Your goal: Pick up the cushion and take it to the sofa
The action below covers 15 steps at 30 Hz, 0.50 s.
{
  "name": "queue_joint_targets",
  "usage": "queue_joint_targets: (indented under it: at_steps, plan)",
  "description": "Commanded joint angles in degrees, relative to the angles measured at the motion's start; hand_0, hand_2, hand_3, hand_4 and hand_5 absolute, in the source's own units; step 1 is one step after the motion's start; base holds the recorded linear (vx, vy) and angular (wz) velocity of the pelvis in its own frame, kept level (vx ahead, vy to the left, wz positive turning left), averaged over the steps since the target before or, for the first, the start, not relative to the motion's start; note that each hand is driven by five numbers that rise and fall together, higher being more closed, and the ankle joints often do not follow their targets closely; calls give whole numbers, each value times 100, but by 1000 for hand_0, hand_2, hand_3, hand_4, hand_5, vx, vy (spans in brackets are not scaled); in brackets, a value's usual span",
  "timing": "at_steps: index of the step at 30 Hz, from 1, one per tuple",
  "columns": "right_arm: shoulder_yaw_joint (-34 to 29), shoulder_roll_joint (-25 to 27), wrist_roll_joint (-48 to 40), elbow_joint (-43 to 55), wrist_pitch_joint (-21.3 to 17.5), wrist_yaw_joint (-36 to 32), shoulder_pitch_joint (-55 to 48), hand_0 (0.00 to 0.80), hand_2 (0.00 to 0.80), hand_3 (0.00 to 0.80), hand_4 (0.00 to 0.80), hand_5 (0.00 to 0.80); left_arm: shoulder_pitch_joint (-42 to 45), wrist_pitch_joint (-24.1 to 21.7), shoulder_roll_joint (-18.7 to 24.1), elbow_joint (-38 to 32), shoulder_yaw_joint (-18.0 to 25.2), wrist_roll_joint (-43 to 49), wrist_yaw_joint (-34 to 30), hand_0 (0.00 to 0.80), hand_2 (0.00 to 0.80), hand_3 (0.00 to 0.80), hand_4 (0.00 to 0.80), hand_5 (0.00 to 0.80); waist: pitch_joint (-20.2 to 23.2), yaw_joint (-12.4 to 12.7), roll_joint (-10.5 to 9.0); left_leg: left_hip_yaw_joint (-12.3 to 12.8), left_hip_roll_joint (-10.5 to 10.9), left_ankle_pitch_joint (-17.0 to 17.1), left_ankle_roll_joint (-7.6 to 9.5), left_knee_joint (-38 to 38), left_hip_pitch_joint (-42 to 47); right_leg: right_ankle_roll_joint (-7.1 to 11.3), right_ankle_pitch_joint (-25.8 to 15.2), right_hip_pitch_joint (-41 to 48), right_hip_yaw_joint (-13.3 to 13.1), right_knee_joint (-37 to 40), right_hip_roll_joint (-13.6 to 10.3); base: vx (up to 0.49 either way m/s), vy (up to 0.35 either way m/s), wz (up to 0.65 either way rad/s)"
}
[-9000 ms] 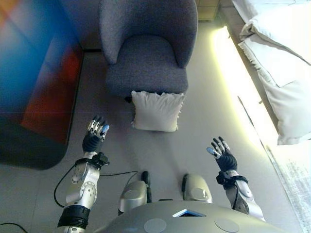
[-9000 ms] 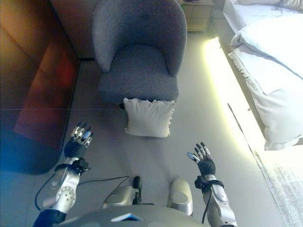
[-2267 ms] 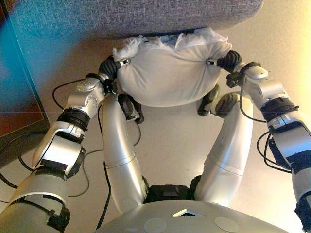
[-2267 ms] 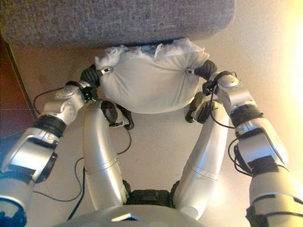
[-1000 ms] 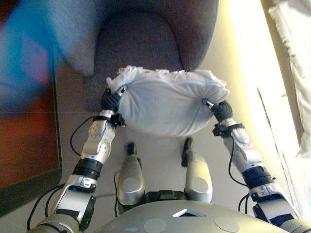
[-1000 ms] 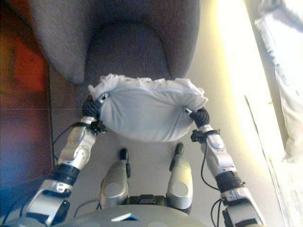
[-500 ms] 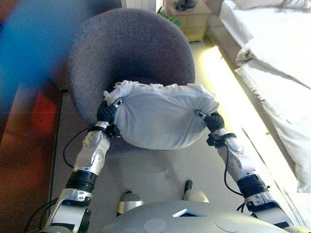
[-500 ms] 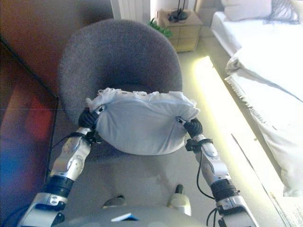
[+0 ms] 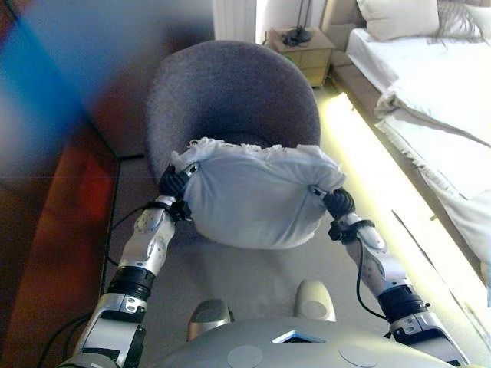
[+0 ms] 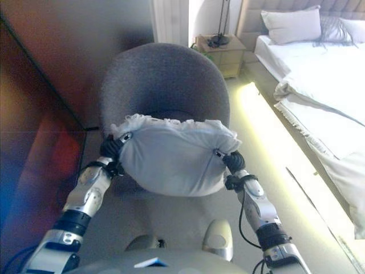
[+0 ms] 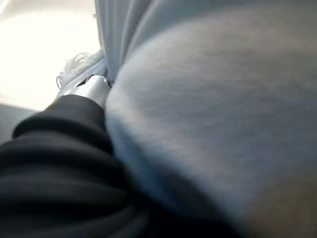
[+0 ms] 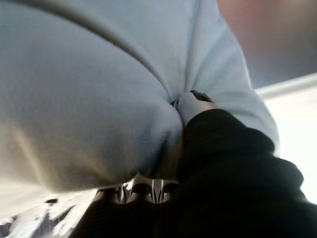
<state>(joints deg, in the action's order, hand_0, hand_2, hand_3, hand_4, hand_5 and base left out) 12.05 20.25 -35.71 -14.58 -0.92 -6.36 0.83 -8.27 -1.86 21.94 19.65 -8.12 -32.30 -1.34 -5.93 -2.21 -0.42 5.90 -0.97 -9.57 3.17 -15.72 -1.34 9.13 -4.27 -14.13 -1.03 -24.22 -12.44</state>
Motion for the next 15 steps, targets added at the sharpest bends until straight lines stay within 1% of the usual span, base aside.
queue_joint_targets:
  at_steps: [1, 2, 3, 4, 5, 6, 7, 8, 9, 11, 12, 13, 14, 15]
  plan:
    - [-431, 73, -642, 195, -450, -148, 584, 800, 800, 800, 800, 800, -472, -424, 120, -466, -154, -140, -95, 800, 800, 800, 800, 800, 91, -296, -429, -198, 550, -314, 22, 636, 877, 200, -1109, -7, -98, 1767, 167, 387, -88, 18]
    - [-491, 158, -740, 132, -420, -203, 599, 800, 800, 800, 800, 800, -490, -413, 104, -462, -193, -133, -96, 800, 800, 800, 800, 800, 90, -344, -464, -275, 586, -406, 28, 623, 989, 228, -1040, -68, 37, 2177, 319, 403, -57, 13]
    - [-548, 227, -822, 78, -376, -251, 614, 800, 800, 800, 800, 800, -482, -389, 81, -487, -215, -118, -91, 800, 800, 800, 800, 800, 83, -363, -490, -315, 611, -489, 40, 623, 1114, 234, -1025, -161, 231, 2352, 409, 377, -30, 17]
    - [-586, 268, -872, 40, -320, -279, 648, 800, 800, 800, 800, 800, -454, -375, 66, -511, -202, -114, -104, 800, 800, 800, 800, 800, 76, -342, -519, -287, 645, -584, 52, 624, 1241, 238, -1054, -244, 574, 2385, 436, 349, -15, 37]
    - [-611, 291, -902, 12, -258, -315, 670, 800, 800, 800, 800, 800, -387, -350, 52, -557, -146, -102, -125, 800, 800, 800, 800, 800, 84, -293, -556, -195, 690, -677, 64, 645, 1380, 235, -1101, -300, 1016, 2304, 419, 384, 0, 40]
    - [-603, 278, -882, -6, -211, -357, 674, 800, 800, 800, 800, 800, -282, -299, 27, -646, -45, -88, -143, 800, 800, 800, 800, 800, 114, -218, -605, -34, 746, -768, 75, 670, 1537, 227, -1157, -309, 1574, 2228, 378, 356, 13, 28]
    - [-586, 262, -842, 7, -179, -398, 672, 800, 800, 800, 800, 800, -212, -266, 17, -714, 31, -85, -133, 800, 800, 800, 800, 800, 143, -186, -603, 83, 742, -734, 76, 677, 1605, 180, -1100, -245, 1855, 2123, 370, 388, 3, -6]
    - [-561, 243, -755, 59, -142, -475, 639, 800, 800, 800, 800, 800, -123, -257, -18, -786, 124, -83, -104, 800, 800, 800, 800, 800, 212, -154, -539, 218, 682, -580, 51, 644, 1658, 50, -914, -56, 2033, 2122, 493, 369, -22, -16]
    - [-543, 236, -646, 140, -128, -474, 582, 800, 800, 800, 800, 800, -61, -274, -59, -826, 145, -109, -78, 800, 800, 800, 800, 800, 293, -200, -512, 216, 638, -349, -7, 457, 1658, -72, -826, 26, 1939, 2129, 600, 407, -47, -17]
    - [-558, 241, -491, 244, -128, -501, 483, 800, 800, 800, 800, 800, 25, -269, -93, -915, 183, -152, -79, 800, 800, 800, 800, 800, 406, -299, -442, 333, 507, -51, -112, 282, 1687, -224, -631, 110, 1823, 1977, 701, 383, -72, -16]
    - [-563, 275, -491, 325, -86, -536, 442, 800, 800, 800, 800, 800, 89, -329, -128, -924, 211, -144, -105, 800, 800, 800, 800, 800, 486, -385, -377, 385, 354, 287, -258, 77, 1730, -345, -465, 150, 1722, 1891, 781, 386, -115, -19]
    - [-542, 299, -487, 425, -58, -544, 393, 800, 800, 800, 800, 800, 114, -373, -142, -933, 214, -114, -95, 800, 800, 800, 800, 800, 543, -454, -331, 428, 211, 691, -447, -204, 1670, -458, -334, 234, 1598, 1866, 860, 369, -141, -18]
    - [-539, 310, -470, 476, -48, -585, 359, 800, 800, 800, 800, 800, 117, -405, -154, -937, 209, -122, -66, 800, 800, 800, 800, 800, 574, -494, -311, 463, 85, 1007, -595, -474, 1557, -552, -231, 343, 1487, 1877, 923, 328, -167, -8]
    - [-549, 316, -457, 490, -48, -676, 330, 800, 800, 800, 800, 800, 99, -460, -175, -928, 207, -152, -30, 800, 800, 800, 800, 800, 591, -523, -327, 499, -73, 1332, -744, -922, 1353, -653, -129, 498, 1354, 1910, 961, 314, -190, 1]
